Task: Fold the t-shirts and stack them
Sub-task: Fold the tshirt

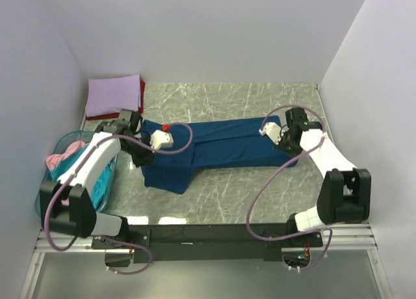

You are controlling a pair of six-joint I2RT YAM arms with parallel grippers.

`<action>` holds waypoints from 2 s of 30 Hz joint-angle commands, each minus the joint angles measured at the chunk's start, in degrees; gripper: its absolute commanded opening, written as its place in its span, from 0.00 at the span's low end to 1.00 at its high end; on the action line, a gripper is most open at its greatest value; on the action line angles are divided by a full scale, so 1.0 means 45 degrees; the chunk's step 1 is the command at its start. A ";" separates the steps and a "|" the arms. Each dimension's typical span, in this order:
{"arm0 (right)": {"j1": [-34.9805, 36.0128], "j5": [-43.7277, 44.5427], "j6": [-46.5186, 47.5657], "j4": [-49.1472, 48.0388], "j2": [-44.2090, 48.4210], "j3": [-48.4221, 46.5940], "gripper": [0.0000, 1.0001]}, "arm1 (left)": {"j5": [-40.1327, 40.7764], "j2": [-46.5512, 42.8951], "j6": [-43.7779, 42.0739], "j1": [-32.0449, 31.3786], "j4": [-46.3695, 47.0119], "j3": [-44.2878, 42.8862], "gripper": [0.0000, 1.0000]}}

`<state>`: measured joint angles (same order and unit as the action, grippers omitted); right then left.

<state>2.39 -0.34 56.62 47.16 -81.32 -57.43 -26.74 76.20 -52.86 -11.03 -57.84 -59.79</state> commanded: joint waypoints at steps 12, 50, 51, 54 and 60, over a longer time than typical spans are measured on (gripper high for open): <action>-0.0102 0.0466 0.0621 0.0224 -0.3978 -0.4326 0.00 | -0.0678 0.4080 0.0340 0.1024 0.0217 -0.3959 0.01; -0.0024 0.0739 0.0445 -0.0362 -0.7749 -0.7140 0.00 | 0.0532 0.8436 0.1102 0.1122 0.0960 -0.7533 0.01; -0.0024 0.0720 0.0426 -0.0381 -0.7769 -0.7140 0.00 | 0.0591 0.8437 0.1102 0.1103 0.1076 -0.7553 0.01; -0.0024 0.0739 0.0406 -0.0440 -0.7749 -0.7121 0.00 | 0.0747 0.8573 0.1083 0.0967 0.1116 -0.7651 0.01; -0.0005 0.0720 0.0328 -0.0479 -0.7769 -0.7121 0.00 | 0.1137 0.8808 0.0966 0.0576 0.1155 -0.7749 0.01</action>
<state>2.37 1.32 58.35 46.17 -115.77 -87.13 -22.90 115.48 -48.34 -7.55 -52.93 -92.38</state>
